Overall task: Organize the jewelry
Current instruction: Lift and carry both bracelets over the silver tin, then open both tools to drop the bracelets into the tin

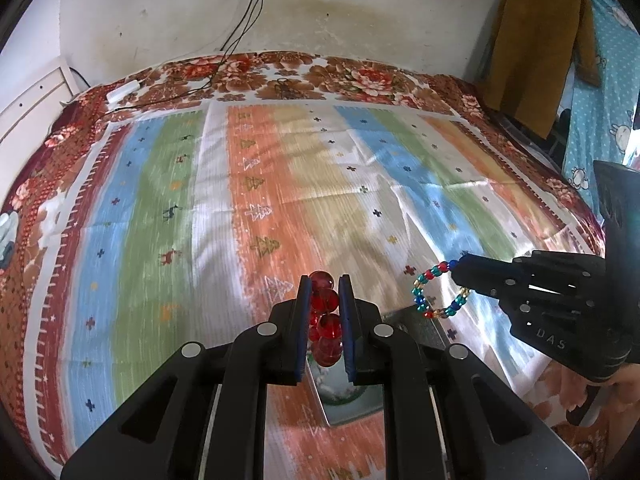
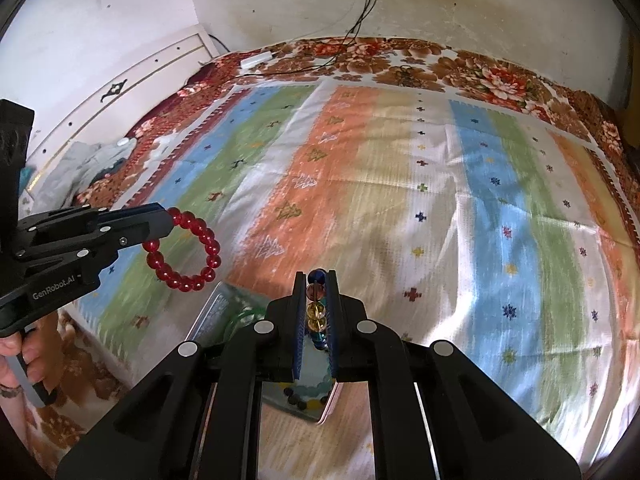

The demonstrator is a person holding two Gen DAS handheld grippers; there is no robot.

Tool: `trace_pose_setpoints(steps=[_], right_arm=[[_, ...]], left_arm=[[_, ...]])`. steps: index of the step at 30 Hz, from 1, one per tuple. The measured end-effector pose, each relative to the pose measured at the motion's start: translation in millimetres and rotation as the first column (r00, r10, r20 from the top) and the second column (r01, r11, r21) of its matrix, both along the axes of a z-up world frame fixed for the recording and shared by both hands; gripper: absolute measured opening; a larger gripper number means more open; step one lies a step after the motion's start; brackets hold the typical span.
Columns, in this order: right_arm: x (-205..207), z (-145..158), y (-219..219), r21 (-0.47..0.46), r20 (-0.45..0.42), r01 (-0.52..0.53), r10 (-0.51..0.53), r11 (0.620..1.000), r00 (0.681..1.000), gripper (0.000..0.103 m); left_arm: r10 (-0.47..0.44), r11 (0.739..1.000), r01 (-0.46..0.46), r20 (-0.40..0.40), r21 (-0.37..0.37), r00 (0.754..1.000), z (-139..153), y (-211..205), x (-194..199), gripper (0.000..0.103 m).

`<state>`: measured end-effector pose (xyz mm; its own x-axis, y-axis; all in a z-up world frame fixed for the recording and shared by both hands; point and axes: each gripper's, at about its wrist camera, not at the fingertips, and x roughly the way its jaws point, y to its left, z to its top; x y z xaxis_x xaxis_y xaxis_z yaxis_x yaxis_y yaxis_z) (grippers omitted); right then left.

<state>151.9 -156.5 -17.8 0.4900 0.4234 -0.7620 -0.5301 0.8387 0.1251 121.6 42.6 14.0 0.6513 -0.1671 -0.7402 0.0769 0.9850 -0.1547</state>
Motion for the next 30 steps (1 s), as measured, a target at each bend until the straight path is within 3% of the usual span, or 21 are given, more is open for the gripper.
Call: trace_pose_setpoints(steps=[22, 24, 25, 26, 30], right_arm=[[-30, -13, -3, 0.027, -0.039, -0.031, 0.032, 0.999, 0.999, 0.010], [-29, -14, -3, 0.032, -0.052, -0.040, 0.042, 0.999, 0.998, 0.019], [-29, -14, -4, 0.034, -0.052, -0.037, 0.039, 0.999, 0.998, 0.036], [-28, -13, -6, 0.034, -0.046, -0.027, 0.029, 0.999, 0.999, 0.048], [-25, -11, -17, 0.029, -0.033, 0.006, -0.005, 1.000, 0.999, 0.049]], left_arm=[[-0.056, 0.998, 0.057, -0.041, 0.010, 0.998, -13, -23, -21, 0.014], [-0.044, 0.998, 0.045, -0.032, 0.033, 0.999, -13, -24, -21, 0.018], [-0.038, 0.999, 0.039, -0.029, 0.038, 0.999, -12, -23, -21, 0.028], [-0.033, 0.999, 0.034, -0.026, 0.040, 0.999, -11, -22, -21, 0.031], [-0.021, 0.999, 0.022, -0.024, 0.032, 0.999, -9, -15, -24, 0.035]])
